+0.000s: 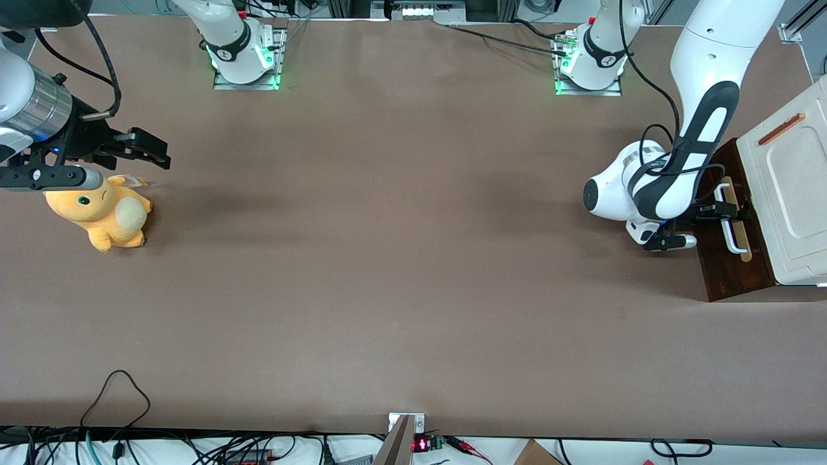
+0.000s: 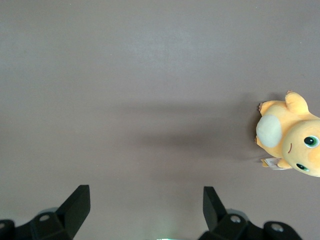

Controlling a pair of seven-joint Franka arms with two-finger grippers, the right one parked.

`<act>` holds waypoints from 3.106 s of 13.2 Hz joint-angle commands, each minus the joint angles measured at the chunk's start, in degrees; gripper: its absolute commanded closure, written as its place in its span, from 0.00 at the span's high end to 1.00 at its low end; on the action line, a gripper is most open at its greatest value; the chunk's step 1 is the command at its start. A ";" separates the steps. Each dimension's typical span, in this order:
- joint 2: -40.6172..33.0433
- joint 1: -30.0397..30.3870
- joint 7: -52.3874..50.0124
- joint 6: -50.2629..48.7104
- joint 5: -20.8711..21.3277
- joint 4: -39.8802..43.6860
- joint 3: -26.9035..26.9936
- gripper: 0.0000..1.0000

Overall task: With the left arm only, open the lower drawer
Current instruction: 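Close the left gripper around the white bar handle, then pull the handle outward from the cabinet with the left gripper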

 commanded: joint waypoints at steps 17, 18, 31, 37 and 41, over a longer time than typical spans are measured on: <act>-2.83 -0.04 -1.39 0.54 1.29 -1.96 0.05 0.00; -2.83 -0.48 -1.39 0.63 1.11 -1.79 -0.13 0.00; -3.00 -4.17 1.42 1.34 -7.24 0.15 -6.20 0.04; -3.97 -4.17 1.51 1.69 -8.37 0.15 -6.20 1.00; -9.40 -4.17 8.68 7.47 -24.05 5.57 -6.28 1.00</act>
